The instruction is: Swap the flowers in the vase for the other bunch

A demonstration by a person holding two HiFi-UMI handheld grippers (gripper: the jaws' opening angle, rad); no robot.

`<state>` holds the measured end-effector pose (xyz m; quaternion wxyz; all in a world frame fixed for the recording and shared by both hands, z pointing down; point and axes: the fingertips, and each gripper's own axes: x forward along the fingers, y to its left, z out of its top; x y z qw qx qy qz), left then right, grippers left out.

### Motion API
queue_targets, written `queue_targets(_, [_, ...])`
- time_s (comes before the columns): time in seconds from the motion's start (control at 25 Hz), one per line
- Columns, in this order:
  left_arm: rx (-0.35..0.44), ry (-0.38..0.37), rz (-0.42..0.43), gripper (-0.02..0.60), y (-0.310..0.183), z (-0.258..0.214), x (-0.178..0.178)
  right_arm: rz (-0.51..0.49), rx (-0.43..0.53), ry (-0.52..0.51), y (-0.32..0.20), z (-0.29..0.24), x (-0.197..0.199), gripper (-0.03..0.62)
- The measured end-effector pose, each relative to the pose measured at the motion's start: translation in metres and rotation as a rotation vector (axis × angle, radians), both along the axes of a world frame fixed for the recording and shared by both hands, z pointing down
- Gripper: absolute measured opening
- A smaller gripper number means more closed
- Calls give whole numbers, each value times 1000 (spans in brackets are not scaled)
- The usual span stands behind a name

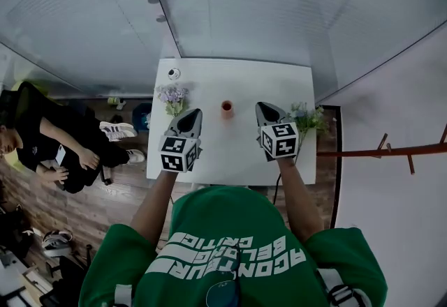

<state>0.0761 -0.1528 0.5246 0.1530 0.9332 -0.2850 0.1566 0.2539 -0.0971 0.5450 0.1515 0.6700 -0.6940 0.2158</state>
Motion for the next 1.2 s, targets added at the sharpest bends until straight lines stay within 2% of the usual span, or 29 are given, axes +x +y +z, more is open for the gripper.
queue_targets(0.24, [-12, 16, -41, 8, -11, 1, -23, -28, 2, 12, -12, -8, -19, 14])
queue_targets(0.8, [-42, 62, -93, 8, -23, -1, -44, -43, -18, 23, -14, -11, -28, 14])
queue_targets(0.96, [-50, 77, -161, 8, -30, -3, -74, -63, -31, 26, -17, -11, -35, 15])
queue_targets(1.2, [-68, 85, -299, 8, -44, 2, -141, -135, -45, 36, -33, -13, -75, 14])
